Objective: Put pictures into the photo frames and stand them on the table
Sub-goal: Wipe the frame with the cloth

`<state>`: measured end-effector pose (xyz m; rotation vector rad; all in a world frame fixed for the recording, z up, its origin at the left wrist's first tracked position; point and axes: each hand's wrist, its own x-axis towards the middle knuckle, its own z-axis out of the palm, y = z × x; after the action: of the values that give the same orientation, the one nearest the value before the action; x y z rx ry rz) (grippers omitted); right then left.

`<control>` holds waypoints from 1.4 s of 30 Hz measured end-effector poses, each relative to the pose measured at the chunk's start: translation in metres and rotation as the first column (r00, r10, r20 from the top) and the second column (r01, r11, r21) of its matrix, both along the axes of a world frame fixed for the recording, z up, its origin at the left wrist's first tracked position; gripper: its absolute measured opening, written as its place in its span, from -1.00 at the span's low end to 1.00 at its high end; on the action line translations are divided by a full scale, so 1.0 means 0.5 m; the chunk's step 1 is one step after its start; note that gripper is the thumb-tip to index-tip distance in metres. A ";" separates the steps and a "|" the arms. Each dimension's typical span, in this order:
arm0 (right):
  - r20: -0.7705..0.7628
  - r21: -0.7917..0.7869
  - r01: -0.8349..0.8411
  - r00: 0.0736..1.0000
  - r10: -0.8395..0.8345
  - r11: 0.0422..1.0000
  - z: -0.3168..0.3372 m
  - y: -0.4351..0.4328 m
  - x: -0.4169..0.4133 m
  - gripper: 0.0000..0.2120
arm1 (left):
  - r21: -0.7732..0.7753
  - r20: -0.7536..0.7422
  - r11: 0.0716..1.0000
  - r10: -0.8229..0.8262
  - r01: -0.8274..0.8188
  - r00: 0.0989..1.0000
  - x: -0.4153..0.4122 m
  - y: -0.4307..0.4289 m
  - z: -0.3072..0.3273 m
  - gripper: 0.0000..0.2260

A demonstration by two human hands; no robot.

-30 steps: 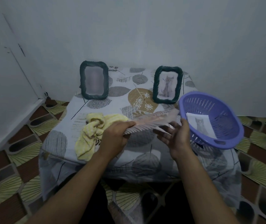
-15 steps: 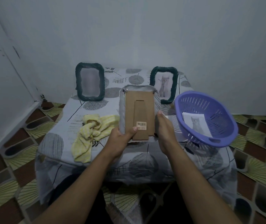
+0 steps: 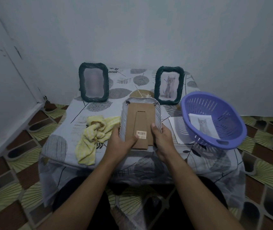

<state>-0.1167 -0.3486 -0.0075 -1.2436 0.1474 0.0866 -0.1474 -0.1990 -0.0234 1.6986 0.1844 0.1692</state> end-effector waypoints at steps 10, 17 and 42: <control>-0.009 0.036 0.047 0.999 -0.047 0.998 -0.023 0.018 0.001 -0.84 | 0.596 0.271 0.754 0.136 -0.277 0.953 0.010 -0.031 0.030 -0.51; -0.050 0.122 0.061 0.997 -0.056 0.991 -0.041 0.027 0.003 -0.83 | 0.638 0.090 0.761 0.080 -0.119 0.993 0.021 -0.045 0.040 -0.39; -0.215 0.368 0.007 0.973 0.078 0.930 -0.039 0.005 0.005 -0.53 | 0.768 -0.162 0.625 -0.023 0.141 0.987 0.058 -0.019 0.181 -0.41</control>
<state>-0.1144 -0.3463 -0.0272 -0.8581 0.2930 0.2769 -0.1183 -0.2084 0.0671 2.6055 0.1392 0.0572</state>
